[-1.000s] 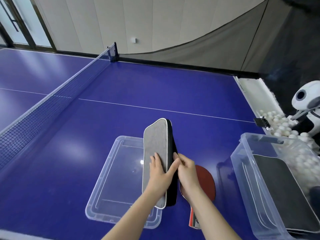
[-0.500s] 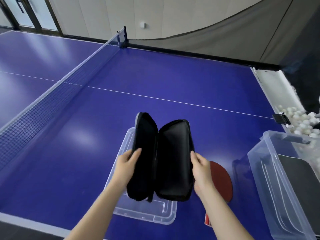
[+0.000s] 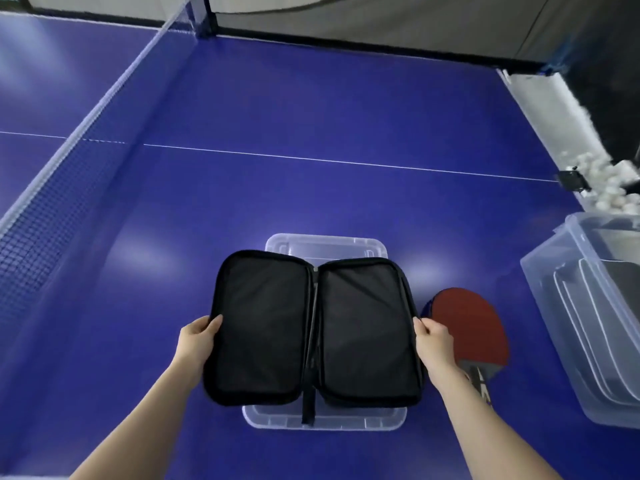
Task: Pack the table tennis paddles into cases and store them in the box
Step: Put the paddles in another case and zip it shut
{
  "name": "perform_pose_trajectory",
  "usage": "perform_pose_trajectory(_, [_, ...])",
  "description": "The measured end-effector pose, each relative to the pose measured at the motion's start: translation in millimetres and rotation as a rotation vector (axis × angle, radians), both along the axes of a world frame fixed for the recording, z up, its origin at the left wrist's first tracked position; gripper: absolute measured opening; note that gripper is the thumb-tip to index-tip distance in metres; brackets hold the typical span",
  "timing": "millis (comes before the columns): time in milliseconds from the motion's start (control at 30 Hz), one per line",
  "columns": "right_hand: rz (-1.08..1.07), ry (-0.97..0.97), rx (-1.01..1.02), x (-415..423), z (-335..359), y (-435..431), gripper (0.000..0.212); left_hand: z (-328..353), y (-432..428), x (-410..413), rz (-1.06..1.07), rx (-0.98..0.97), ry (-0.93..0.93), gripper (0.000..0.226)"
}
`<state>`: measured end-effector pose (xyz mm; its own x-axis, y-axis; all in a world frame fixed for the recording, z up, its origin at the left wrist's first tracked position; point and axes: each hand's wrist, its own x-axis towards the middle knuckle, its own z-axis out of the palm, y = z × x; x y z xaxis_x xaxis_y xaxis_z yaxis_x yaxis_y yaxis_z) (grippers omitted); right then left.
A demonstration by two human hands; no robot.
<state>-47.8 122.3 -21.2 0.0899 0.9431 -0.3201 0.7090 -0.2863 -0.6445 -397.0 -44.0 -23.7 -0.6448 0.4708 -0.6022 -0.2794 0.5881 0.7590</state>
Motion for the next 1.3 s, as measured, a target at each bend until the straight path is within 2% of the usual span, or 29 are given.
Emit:
perform_pose_trajectory(100, [0.034,-0.1,-0.005,0.3,-10.1,-6.1,0.036,-16.4,0.0,-2.9,-0.034,-0.074,0.018,0.016])
perform_pose_trajectory(200, [0.084,-0.214,0.007,3.9,-18.9,-11.1,0.03,-24.8,0.2,0.0,-0.073,-0.147,0.138,0.013])
perform_pose_trajectory(333, [0.078,-0.23,0.133,6.4,-18.5,-15.5,0.018,-30.6,-0.5,4.9,-0.085,-0.214,0.242,0.012])
perform_pose_trajectory(400, [0.007,-0.193,0.26,8.5,-11.6,-22.7,0.014,-28.4,-3.1,6.9,-0.082,-0.231,0.262,0.023])
perform_pose_trajectory(500, [-0.176,-0.184,0.38,34.7,-4.1,-35.7,0.029,-19.9,-4.2,17.4,-0.103,-0.23,0.369,0.044])
perform_pose_trajectory(567, [-0.263,-0.249,0.345,61.4,-3.3,-45.9,0.041,-12.8,-2.7,30.1,-0.181,-0.213,0.556,0.057])
perform_pose_trajectory(667, [-0.318,-0.336,0.19,93.1,-5.2,-59.2,0.059,-2.5,8.3,63.7,-0.405,-0.147,0.833,0.066])
perform_pose_trajectory(767, [-0.283,-0.361,0.005,104.9,-7.2,-60.4,0.07,0.7,24.4,106.5,-0.701,-0.086,0.906,0.081])
perform_pose_trajectory(900, [-0.199,-0.354,-0.137,105.0,-9.7,-53.3,0.059,-15.6,34.7,143.5,-1.058,-0.228,0.981,0.105])
perform_pose_trajectory(967, [-0.179,-0.352,-0.162,103.4,-12.9,-50.1,0.055,-27.6,34.1,149.9,-1.111,-0.317,0.993,0.107])
perform_pose_trajectory(1033, [-0.153,-0.337,-0.162,103.6,-17.9,-47.6,0.049,-36.1,31.4,150.7,-1.124,-0.372,0.979,0.099])
perform_pose_trajectory(1133, [-0.101,-0.341,-0.142,105.5,-23.9,-45.2,0.04,-40.1,27.6,149.9,-1.131,-0.381,0.978,0.099])
perform_pose_trajectory(1300, [-0.056,-0.385,-0.066,103.0,-23.8,-49.0,0.039,-36.2,29.3,152.5,-1.139,-0.389,0.988,0.102])
